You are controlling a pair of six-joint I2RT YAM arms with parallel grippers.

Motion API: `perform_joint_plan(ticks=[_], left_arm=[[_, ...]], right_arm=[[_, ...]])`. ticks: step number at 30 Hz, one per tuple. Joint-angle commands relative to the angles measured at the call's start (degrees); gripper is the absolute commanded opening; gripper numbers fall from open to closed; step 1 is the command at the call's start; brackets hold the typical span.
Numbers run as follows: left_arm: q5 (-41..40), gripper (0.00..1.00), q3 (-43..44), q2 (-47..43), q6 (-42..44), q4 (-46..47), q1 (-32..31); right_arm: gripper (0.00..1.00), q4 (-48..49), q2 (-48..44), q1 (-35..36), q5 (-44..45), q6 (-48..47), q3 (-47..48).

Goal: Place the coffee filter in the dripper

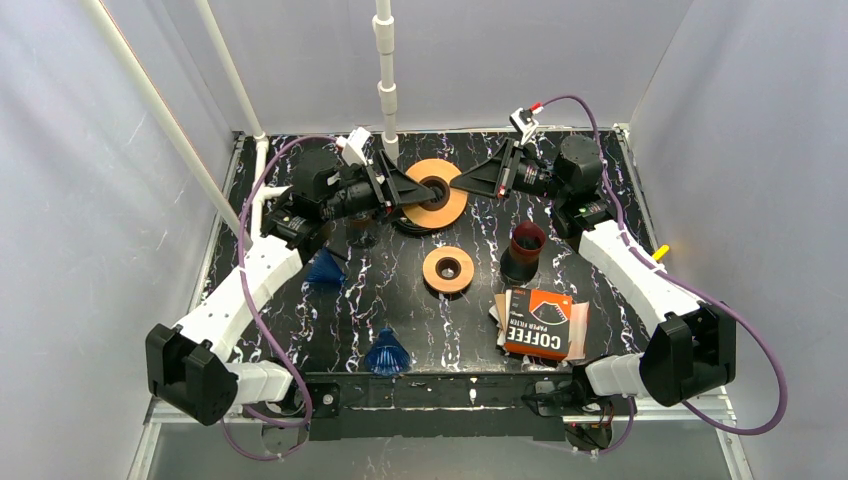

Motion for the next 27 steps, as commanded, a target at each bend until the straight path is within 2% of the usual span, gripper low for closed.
perform_joint_plan(ticks=[1, 9, 11, 16, 22, 24, 26, 27], left_arm=[[0.49, 0.62, 0.28, -3.11, -1.07, 2.35, 0.70], [2.39, 0.60, -0.12, -3.71, -1.96, 3.01, 2.02], [3.05, 0.57, 0.39, -3.45, -1.86, 3.07, 2.02], [3.19, 0.37, 0.86, -3.48, -2.30, 3.18, 2.00], [3.14, 0.21, 0.39, -4.23, -2.50, 3.77, 2.02], [3.03, 0.10, 0.18, -4.57, -2.44, 3.80, 2.02], [2.66, 0.01, -0.11, -4.91, -2.48, 3.80, 2.00], [2.52, 0.00, -0.26, -5.13, -2.51, 3.80, 2.02]], right_arm=[[0.01, 4.76, -2.29, -0.11, 2.14, 0.80, -0.01], [0.01, 8.05, -2.95, -0.50, 4.57, 3.47, -2.79], [0.01, 8.00, -3.20, -0.59, 5.36, 3.61, -3.29], [0.01, 7.73, -3.78, -0.86, 6.88, 4.04, -4.46], [0.01, 7.45, -4.05, -0.95, 7.12, 4.07, -5.52], [0.02, 6.98, -4.25, -1.04, 7.37, 3.82, -5.77], [0.13, 6.21, -4.46, -1.04, 7.70, 3.40, -5.91], [0.20, 5.72, -4.55, -1.04, 7.82, 3.05, -5.96]])
